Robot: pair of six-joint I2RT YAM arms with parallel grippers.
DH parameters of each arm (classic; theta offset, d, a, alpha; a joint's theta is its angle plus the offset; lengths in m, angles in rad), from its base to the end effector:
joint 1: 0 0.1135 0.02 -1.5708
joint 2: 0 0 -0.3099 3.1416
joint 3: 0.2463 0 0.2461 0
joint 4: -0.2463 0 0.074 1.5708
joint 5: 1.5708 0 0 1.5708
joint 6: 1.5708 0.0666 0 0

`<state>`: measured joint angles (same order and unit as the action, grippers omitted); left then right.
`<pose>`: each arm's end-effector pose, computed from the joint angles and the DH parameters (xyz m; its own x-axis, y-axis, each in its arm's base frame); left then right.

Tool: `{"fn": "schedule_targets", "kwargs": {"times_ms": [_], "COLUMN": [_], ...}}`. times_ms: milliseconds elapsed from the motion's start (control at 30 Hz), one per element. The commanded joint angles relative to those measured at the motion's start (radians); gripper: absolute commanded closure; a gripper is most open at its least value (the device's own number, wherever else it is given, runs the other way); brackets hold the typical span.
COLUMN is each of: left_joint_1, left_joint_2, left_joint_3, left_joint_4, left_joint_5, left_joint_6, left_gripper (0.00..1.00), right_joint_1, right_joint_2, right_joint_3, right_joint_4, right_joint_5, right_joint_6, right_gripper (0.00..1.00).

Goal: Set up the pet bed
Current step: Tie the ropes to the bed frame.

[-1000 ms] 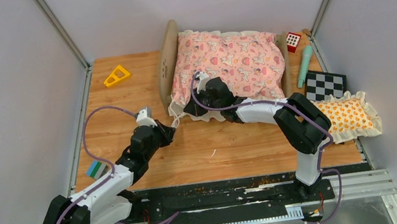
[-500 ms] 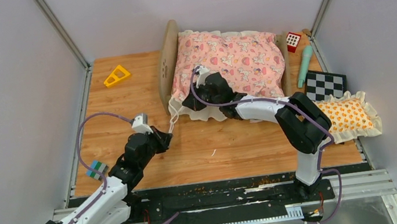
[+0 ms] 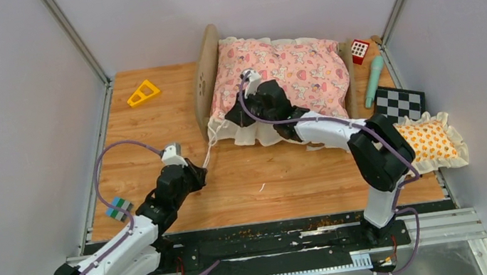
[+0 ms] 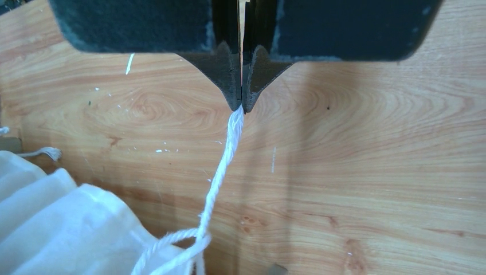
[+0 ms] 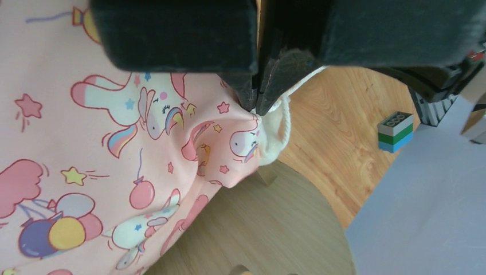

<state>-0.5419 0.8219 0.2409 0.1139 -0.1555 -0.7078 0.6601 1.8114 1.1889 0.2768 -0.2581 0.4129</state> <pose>0.1478 -0.0769 0.1967 -0.5474 -0.4202 -0.7238 0.0463 0.8483 -0.5275 0.3474 0.2912 0.2772 -0.5592 0.0571 -0.8271 -0.6094 0.6481 0.4568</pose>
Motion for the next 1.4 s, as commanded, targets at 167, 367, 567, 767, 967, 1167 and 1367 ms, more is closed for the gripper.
{"fn": "schedule_targets", "kwargs": {"times_ms": [167, 367, 567, 767, 967, 1167, 1367], "left_joint_1": [0.0, 0.019, 0.069, 0.085, 0.085, 0.085, 0.085], "left_joint_2": [0.067, 0.138, 0.234, 0.393, 0.471, 0.355, 0.216], "left_joint_3": [0.014, 0.037, 0.06, 0.138, 0.198, 0.126, 0.033], "left_joint_4": [0.077, 0.108, 0.16, 0.251, 0.23, 0.162, 0.23], "left_joint_5": [-0.118, -0.147, -0.116, -0.021, 0.051, -0.022, -0.08], "left_joint_6": [0.047, 0.067, 0.077, 0.123, 0.134, 0.149, 0.228], "left_gripper": [1.0, 1.0, 1.0, 1.0, 0.75, 0.58, 0.55], "right_joint_1": [-0.001, -0.001, -0.003, -0.005, -0.009, -0.008, -0.021], "right_joint_2": [-0.239, -0.332, -0.38, -0.358, -0.36, -0.42, -0.444], "right_joint_3": [-0.145, -0.218, -0.253, -0.258, -0.242, -0.26, -0.379], "right_joint_4": [0.029, -0.008, -0.03, -0.039, -0.052, -0.077, 0.169], "right_joint_5": [-0.052, -0.005, 0.043, 0.091, 0.113, 0.137, -0.065], "right_joint_6": [-0.004, -0.044, -0.066, -0.097, -0.134, -0.162, -0.135], "right_gripper": [1.0, 1.0, 1.0, 1.0, 0.67, 0.49, 0.0]}}
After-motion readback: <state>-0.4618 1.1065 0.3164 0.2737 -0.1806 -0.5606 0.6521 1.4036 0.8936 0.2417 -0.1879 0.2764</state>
